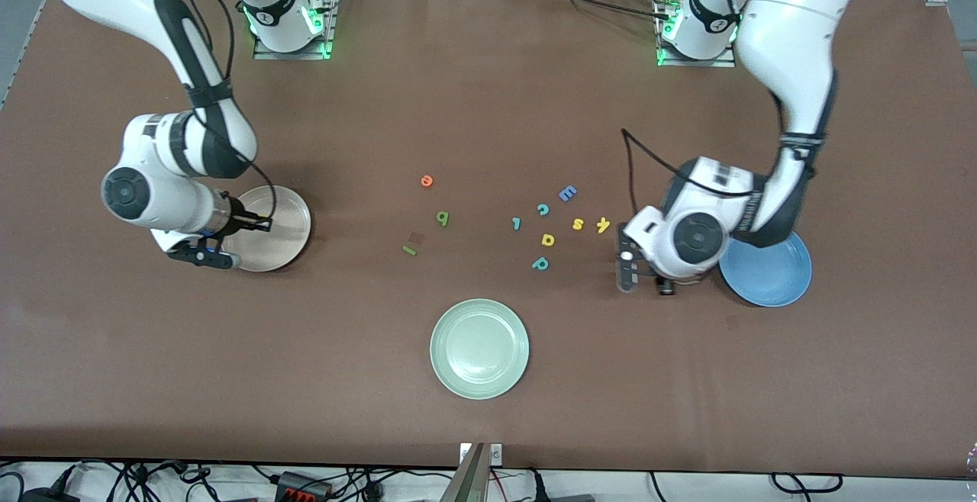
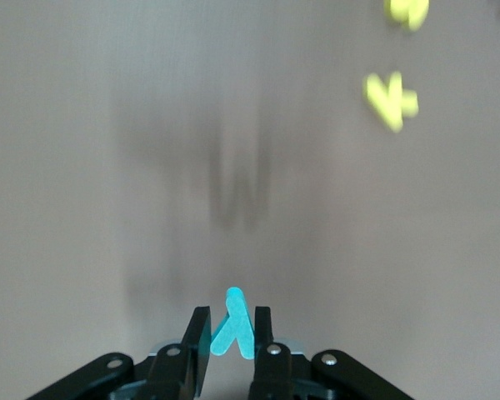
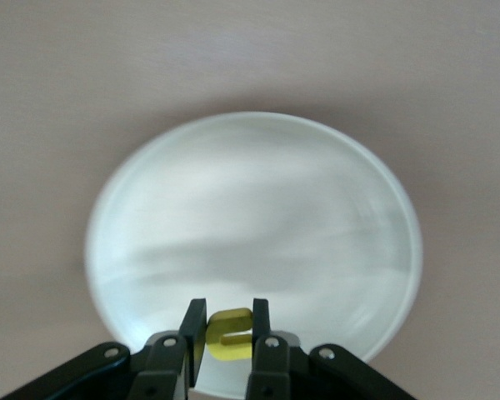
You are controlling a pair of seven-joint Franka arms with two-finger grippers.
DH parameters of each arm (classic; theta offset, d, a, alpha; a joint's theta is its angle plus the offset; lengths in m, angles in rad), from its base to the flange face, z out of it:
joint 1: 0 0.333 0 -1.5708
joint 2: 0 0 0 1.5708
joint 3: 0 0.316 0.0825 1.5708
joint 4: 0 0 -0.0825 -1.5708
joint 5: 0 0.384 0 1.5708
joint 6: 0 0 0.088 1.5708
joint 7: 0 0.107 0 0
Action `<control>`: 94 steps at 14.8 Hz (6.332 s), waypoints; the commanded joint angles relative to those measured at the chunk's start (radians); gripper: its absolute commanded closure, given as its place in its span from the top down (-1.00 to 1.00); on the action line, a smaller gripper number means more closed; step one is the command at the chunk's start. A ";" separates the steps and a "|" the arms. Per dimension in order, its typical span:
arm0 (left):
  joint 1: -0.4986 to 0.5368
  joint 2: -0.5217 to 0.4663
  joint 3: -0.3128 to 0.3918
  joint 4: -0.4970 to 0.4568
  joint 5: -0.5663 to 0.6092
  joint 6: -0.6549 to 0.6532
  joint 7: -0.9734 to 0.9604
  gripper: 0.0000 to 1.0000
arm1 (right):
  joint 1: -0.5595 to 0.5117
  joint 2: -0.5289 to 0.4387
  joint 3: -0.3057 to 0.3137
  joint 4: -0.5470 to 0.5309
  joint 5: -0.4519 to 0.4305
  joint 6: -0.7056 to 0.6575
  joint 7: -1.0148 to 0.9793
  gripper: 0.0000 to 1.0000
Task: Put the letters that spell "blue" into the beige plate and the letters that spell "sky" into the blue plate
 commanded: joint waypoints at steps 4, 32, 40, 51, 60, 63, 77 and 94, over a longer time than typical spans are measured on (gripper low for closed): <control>0.219 -0.021 0.003 -0.006 0.024 -0.087 0.003 -0.90 | -0.028 0.065 0.018 0.000 0.002 0.004 -0.019 0.99; 0.247 -0.069 -0.371 -0.295 0.024 0.255 -0.884 1.00 | 0.436 0.300 0.050 0.304 -0.050 0.248 -0.632 0.26; 0.166 -0.064 -0.376 -0.325 0.215 0.292 -0.899 1.00 | 0.454 0.303 0.048 0.304 -0.097 0.288 -0.628 -0.36; 0.161 -0.055 -0.379 -0.453 0.228 0.505 -0.921 0.36 | 0.459 0.309 0.048 0.304 -0.093 0.288 -0.616 -1.00; 0.169 -0.057 -0.373 -0.451 0.268 0.493 -0.916 -0.87 | 0.327 0.090 -0.011 0.224 -0.094 -0.042 -0.407 -1.00; 0.169 -0.096 -0.379 -0.422 0.268 0.389 -0.918 -0.96 | 0.220 -0.004 -0.013 0.056 -0.096 -0.007 -0.410 -1.00; 0.497 -0.121 -0.366 -0.240 0.469 0.094 -0.318 -0.92 | 0.083 -0.018 -0.001 -0.094 -0.082 0.139 -0.402 1.00; 0.689 -0.115 -0.558 -0.338 0.371 0.096 -0.463 1.00 | 0.620 0.180 0.002 0.205 -0.024 0.147 0.609 1.00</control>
